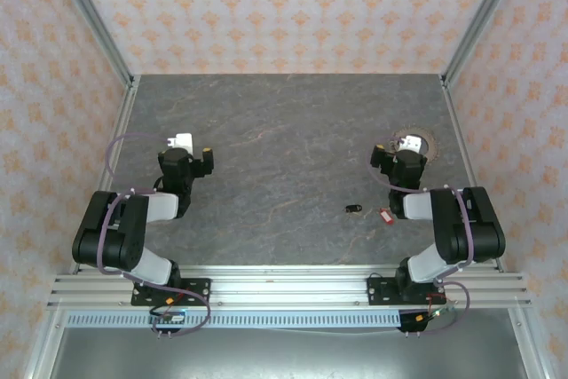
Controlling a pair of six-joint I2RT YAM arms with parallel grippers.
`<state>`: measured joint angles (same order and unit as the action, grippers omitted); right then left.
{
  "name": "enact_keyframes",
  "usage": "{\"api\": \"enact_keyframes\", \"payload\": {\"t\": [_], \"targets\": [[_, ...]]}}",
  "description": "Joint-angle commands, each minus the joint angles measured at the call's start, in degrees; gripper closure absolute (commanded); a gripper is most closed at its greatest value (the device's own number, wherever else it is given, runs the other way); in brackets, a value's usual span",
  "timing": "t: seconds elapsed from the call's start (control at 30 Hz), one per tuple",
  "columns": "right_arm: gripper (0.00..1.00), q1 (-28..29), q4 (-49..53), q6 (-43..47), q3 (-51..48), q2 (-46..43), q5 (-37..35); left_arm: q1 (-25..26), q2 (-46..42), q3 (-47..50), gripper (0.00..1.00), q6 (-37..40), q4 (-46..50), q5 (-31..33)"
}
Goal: Put the keys on the keyring
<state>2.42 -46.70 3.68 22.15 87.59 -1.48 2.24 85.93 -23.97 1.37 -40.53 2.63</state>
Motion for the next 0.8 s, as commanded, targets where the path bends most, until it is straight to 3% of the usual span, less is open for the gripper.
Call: {"api": "enact_keyframes", "payload": {"t": [0.0,0.77], "targets": [[0.01,-0.3,0.0,0.2,0.9,-0.2,0.2,0.2,-0.4,-1.2,0.00,-0.5,-0.6,1.7],[0.01,-0.5,0.4,0.2,1.2,0.0,0.6,0.2,-0.4,-1.2,0.00,-0.5,-0.6,1.7]]}}
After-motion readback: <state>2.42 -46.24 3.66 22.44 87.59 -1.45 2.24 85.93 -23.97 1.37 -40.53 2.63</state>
